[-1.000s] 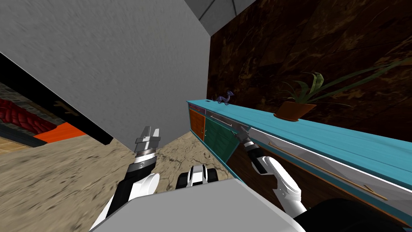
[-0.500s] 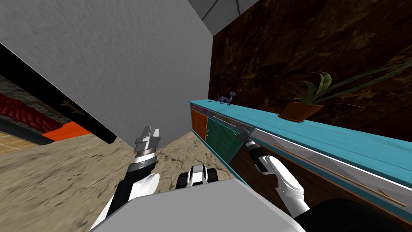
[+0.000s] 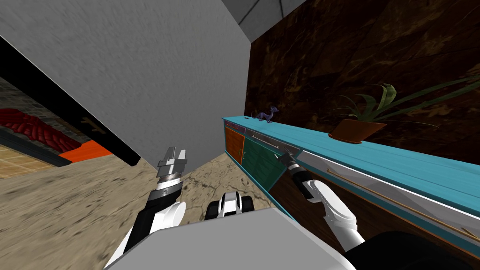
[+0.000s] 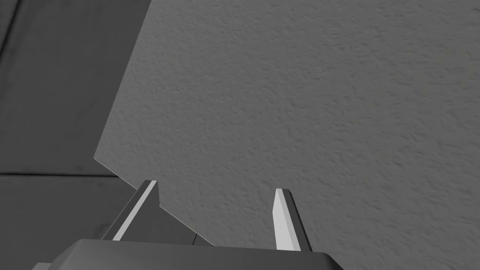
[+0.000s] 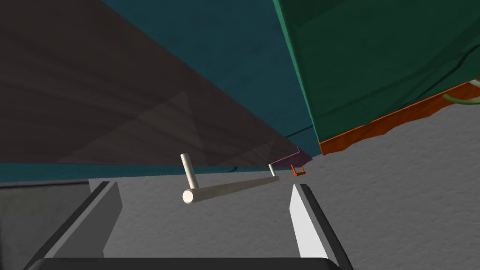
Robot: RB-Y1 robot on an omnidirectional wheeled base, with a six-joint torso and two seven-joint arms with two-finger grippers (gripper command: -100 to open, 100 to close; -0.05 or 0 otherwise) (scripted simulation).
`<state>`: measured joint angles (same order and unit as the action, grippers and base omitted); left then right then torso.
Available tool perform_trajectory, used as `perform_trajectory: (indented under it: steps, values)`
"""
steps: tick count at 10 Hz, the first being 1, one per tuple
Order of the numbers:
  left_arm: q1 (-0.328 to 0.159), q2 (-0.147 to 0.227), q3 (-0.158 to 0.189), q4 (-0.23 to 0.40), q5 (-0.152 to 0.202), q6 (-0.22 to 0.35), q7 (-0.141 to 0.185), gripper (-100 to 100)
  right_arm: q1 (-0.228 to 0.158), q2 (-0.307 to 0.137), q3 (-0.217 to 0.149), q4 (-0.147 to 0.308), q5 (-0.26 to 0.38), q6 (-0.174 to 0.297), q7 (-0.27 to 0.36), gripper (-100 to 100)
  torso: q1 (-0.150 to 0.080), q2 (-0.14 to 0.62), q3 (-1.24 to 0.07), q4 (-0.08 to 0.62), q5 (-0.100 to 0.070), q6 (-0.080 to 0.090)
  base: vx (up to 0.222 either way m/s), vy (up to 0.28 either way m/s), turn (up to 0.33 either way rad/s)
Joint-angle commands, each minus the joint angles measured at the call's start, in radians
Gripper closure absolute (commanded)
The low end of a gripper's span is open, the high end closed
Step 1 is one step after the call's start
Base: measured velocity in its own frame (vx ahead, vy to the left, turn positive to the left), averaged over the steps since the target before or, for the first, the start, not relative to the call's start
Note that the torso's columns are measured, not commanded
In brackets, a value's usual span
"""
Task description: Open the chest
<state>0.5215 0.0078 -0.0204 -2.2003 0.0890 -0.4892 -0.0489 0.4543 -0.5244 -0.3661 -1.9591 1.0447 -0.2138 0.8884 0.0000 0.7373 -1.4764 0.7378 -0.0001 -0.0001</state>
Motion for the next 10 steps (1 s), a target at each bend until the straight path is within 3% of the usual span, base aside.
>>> perform_trajectory:
  steps: [1,6,8,9,10]
  values:
    - [0.000,0.000,0.000,0.000,0.000,0.000,0.000,0,-0.007,-0.021,-0.012,0.028,0.045,0.009,0.071,-100,0.001,0.001,0.001,0.000,0.000,0.000,0.009,0.064,0.018]
    - [0.000,0.000,0.000,0.000,0.000,0.000,0.000,0,-0.013,-0.058,-0.029,0.059,0.109,0.023,0.157,-100,-0.001,0.001,0.000,0.000,0.000,0.000,0.012,0.047,0.009]
    - [0.000,0.000,0.000,0.000,0.000,0.000,0.000,0,-0.011,-0.051,-0.028,0.055,0.101,0.019,0.150,-100,-0.001,0.001,0.001,0.000,0.000,0.000,0.002,0.008,0.000]
    - [0.000,0.000,0.000,0.000,0.000,0.000,0.000,0,-0.006,-0.078,-0.042,0.059,0.092,0.019,0.131,100,-0.001,0.001,0.001,0.000,0.000,0.000,0.093,0.014,0.012]
    - [0.000,0.000,0.000,0.000,0.000,0.000,0.000,0,-0.008,-0.058,-0.040,0.058,0.095,0.013,0.147,100,0.000,-0.003,-0.002,-0.001,0.000,0.000,0.064,-0.006,-0.039]
